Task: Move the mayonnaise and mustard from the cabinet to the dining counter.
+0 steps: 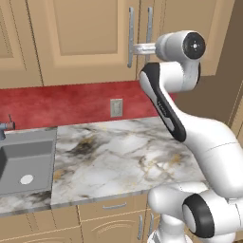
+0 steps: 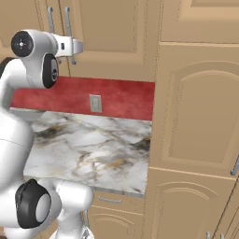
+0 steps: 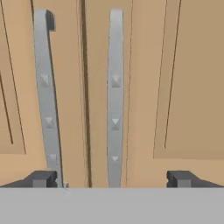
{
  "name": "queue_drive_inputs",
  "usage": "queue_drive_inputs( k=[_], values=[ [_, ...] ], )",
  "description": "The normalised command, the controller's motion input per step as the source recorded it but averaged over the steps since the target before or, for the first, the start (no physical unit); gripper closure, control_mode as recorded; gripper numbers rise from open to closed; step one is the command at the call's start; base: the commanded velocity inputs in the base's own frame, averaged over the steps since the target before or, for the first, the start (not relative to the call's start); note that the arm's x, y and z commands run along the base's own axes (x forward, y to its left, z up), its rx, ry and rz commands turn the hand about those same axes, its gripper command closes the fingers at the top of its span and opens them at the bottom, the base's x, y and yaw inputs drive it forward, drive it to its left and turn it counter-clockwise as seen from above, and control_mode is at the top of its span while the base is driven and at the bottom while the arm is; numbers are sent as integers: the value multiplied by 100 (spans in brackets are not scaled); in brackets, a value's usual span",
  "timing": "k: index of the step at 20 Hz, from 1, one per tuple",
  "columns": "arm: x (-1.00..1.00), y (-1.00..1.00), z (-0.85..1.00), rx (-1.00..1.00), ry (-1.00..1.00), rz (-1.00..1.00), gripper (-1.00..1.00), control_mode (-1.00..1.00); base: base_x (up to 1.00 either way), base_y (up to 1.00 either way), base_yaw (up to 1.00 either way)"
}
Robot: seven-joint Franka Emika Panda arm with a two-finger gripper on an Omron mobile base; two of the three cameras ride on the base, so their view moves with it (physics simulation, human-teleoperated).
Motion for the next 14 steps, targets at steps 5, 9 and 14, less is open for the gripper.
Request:
queue_drive_inputs(
  k=[5, 9, 14],
  values=[
    [56, 0, 0, 0, 0, 0, -100, -100, 0, 0, 0],
    [48, 0, -2, 0, 0, 0, -100, -100, 0, 0, 0],
    [44, 0, -1, 0, 0, 0, -100, -100, 0, 0, 0]
  ],
)
